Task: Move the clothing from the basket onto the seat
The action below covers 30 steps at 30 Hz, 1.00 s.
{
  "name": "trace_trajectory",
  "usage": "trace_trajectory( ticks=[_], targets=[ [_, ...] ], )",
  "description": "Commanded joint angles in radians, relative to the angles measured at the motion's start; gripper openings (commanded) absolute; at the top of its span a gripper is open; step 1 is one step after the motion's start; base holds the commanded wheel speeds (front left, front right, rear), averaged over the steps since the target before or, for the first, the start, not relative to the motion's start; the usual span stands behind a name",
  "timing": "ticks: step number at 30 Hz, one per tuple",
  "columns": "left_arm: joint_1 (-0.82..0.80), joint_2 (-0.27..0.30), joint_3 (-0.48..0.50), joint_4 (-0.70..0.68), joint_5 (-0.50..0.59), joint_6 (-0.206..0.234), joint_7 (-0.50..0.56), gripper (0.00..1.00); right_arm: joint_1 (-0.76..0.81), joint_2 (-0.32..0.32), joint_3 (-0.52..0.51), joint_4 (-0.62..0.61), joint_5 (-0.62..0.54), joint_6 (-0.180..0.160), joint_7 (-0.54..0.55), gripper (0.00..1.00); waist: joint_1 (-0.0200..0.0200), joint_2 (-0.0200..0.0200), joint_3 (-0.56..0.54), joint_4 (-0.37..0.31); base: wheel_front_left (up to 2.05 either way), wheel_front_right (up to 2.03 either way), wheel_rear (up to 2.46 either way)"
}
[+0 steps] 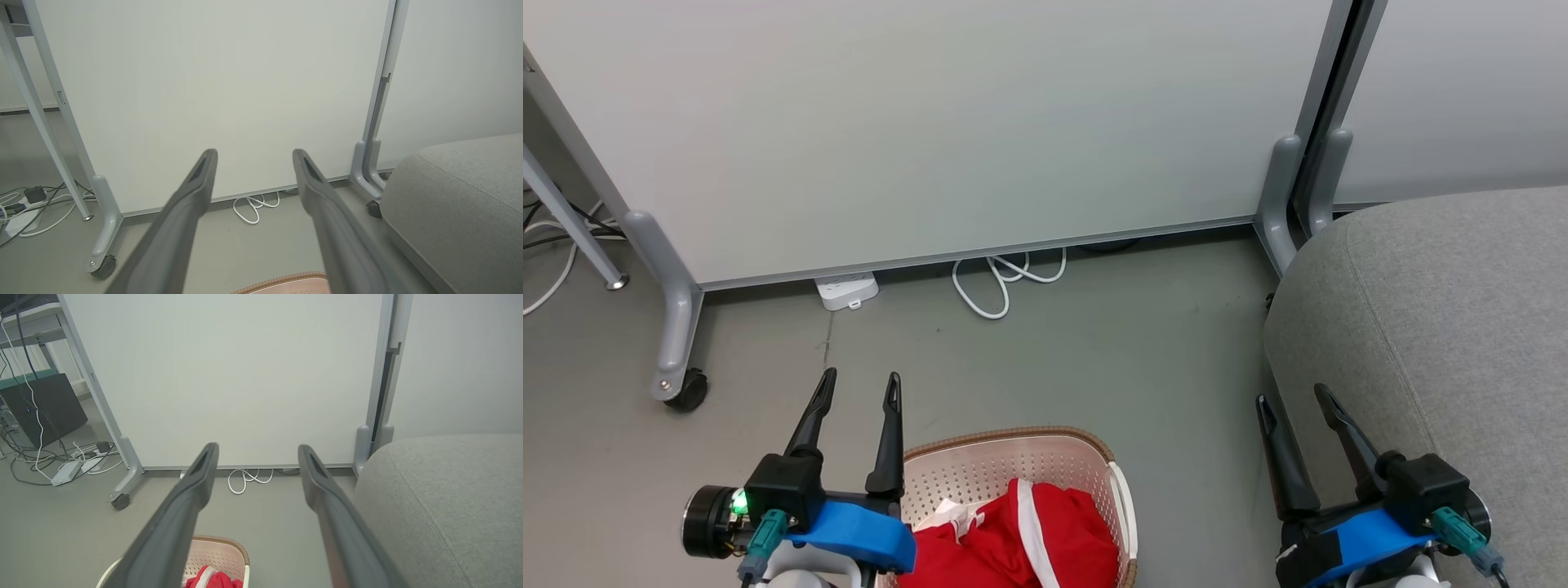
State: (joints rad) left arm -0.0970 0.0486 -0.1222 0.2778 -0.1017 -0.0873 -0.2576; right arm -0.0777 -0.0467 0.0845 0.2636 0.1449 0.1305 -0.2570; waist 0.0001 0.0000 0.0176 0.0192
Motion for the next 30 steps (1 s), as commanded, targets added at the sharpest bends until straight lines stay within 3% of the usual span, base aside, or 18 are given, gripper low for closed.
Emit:
trace_trajectory(
  ticks=[1,30],
  targets=[
    [-0.012,0.003,-0.004,0.002,0.017,0.0,-0.006,1.0,-0.012,-0.006,-0.001,0.003,-0.02,0.0,-0.008,1.0,-0.0001,0.0,0.0,0.0,0.0,0.0,0.0],
    [-0.011,0.003,0.0,0.024,0.011,-0.01,-0.009,1.0,-0.016,-0.006,-0.009,0.031,-0.011,0.0,-0.01,1.0,-0.0001,0.0,0.004,0.002,0.0,0.0,0.0]
  ],
)
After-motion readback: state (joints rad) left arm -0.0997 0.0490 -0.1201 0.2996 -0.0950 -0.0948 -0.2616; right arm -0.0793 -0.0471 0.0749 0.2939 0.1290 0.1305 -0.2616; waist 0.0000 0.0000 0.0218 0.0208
